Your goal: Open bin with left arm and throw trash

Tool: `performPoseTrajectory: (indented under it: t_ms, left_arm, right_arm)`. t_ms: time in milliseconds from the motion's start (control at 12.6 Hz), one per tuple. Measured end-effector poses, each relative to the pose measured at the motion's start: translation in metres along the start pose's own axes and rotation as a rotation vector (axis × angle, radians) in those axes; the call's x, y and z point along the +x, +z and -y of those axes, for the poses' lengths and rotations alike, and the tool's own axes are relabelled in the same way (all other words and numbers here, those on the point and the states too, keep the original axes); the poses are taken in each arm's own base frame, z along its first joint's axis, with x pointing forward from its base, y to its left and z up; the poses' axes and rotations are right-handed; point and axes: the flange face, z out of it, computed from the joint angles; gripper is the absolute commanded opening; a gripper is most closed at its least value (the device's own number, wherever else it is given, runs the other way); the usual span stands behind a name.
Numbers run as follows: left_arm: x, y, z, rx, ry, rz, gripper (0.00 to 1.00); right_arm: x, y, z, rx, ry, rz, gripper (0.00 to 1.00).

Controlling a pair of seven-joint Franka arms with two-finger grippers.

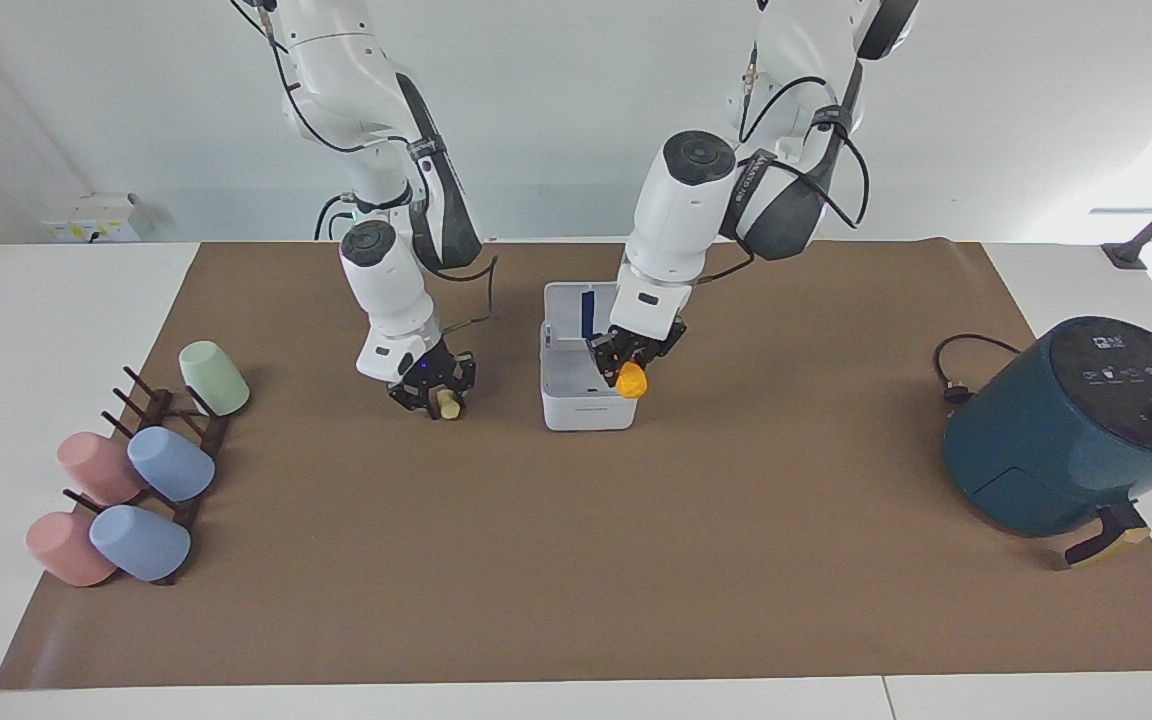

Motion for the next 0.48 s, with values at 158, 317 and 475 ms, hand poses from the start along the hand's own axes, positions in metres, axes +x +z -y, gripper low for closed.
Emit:
performPoseTrajectory:
  t_ms: [158,317,475]
  left_arm:
    - [-0.013,0.014,-0.002,0.020,0.093,0.022,0.00]
    - [-0.025,0.031,-0.001,0.039,0.151,0.042,0.00]
    - [-0.035,0.042,-0.001,0.052,0.188,0.055,0.00]
  right_arm:
    - [-0.001,-0.001,0.001,0.004,0.007,0.013,0.00]
    - [-0.001,-0.005,0.003,0.006,0.042,0.019,0.00]
    - [0.004,-0.024,0.006,0.015,0.097,0.028,0.00]
